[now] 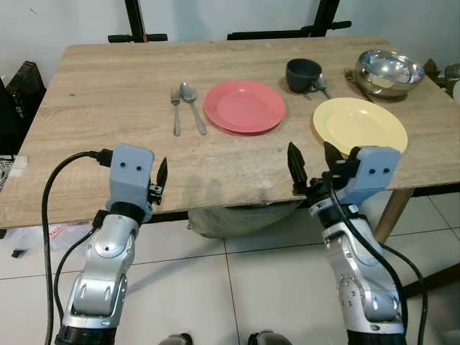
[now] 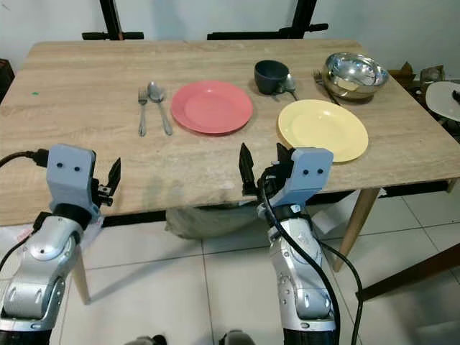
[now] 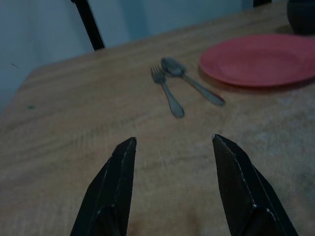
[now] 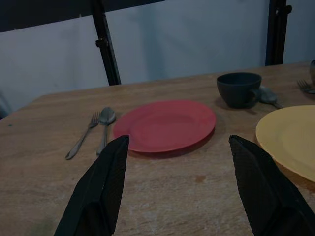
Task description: Setting the table
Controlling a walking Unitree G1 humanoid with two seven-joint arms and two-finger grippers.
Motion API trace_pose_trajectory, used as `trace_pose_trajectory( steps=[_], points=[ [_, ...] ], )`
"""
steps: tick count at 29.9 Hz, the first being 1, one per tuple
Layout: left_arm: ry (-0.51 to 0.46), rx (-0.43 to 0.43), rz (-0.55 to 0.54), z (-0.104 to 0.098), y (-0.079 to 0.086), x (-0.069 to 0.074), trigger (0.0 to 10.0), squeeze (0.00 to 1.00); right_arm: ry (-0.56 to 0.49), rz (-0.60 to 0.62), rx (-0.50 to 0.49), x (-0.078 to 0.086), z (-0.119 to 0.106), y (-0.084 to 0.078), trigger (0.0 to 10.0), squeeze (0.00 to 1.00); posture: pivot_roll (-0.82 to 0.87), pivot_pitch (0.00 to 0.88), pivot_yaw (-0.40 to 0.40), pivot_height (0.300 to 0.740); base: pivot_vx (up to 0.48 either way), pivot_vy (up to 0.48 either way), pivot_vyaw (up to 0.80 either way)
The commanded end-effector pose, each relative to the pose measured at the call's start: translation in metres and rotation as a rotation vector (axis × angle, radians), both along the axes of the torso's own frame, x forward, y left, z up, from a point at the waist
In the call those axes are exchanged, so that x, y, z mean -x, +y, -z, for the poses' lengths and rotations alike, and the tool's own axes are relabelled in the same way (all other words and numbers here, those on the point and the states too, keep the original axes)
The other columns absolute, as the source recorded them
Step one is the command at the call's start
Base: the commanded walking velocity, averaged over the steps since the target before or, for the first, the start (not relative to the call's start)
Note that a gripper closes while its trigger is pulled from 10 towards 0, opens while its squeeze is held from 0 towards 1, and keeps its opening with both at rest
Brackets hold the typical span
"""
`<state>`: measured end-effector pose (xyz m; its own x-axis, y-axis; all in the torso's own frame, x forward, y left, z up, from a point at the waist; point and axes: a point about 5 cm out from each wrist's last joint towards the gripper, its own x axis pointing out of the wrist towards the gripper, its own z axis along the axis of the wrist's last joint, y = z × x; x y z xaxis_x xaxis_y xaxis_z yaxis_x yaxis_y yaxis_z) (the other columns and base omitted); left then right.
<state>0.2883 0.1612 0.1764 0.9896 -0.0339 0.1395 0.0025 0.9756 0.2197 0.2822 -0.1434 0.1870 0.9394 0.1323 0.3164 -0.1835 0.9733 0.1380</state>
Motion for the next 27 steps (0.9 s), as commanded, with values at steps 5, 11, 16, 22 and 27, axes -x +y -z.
trace_pose_trajectory(
  steps=[5, 11, 16, 22, 27],
  points=[
    [-0.003, -0.008, -0.009, 0.0016, 0.0019, -0.0016, 10.0, 0.0, 0.03, 0.015, -0.002, -0.0001, 0.0072, -0.0026, 10.0, 0.0, -0.11, 0.024, 0.054, 0.74, 0.48, 0.0, 0.0],
    [-0.005, -0.01, -0.006, 0.0017, 0.0015, -0.0016, 10.0, 0.0, 0.037, 0.016, -0.001, -0.0006, 0.0095, -0.0026, 10.0, 0.0, -0.11, 0.024, 0.056, 0.74, 0.48, 0.0, 0.0],
    [-0.008, -0.012, -0.005, 0.0021, 0.0011, -0.0019, 10.0, 0.0, 0.041, 0.017, 0.001, -0.0005, 0.0108, -0.0029, 10.0, 0.0, -0.11, 0.023, 0.056, 0.74, 0.48, 0.0, 0.0],
    [-0.006, -0.012, -0.003, 0.0032, 0.0003, -0.0018, 10.0, 0.0, 0.044, 0.019, 0.002, -0.0002, 0.012, -0.0034, 10.0, 0.0, -0.12, 0.022, 0.057, 0.74, 0.48, 0.0, 0.0],
    [0.011, -0.012, 0.009, 0.0055, -0.001, -0.0024, 10.0, 0.0, 0.046, 0.022, 0.004, 0.0002, 0.0127, -0.0042, 10.0, 0.0, -0.12, 0.021, 0.059, 0.74, 0.256, 0.0, 0.0]
  ],
)
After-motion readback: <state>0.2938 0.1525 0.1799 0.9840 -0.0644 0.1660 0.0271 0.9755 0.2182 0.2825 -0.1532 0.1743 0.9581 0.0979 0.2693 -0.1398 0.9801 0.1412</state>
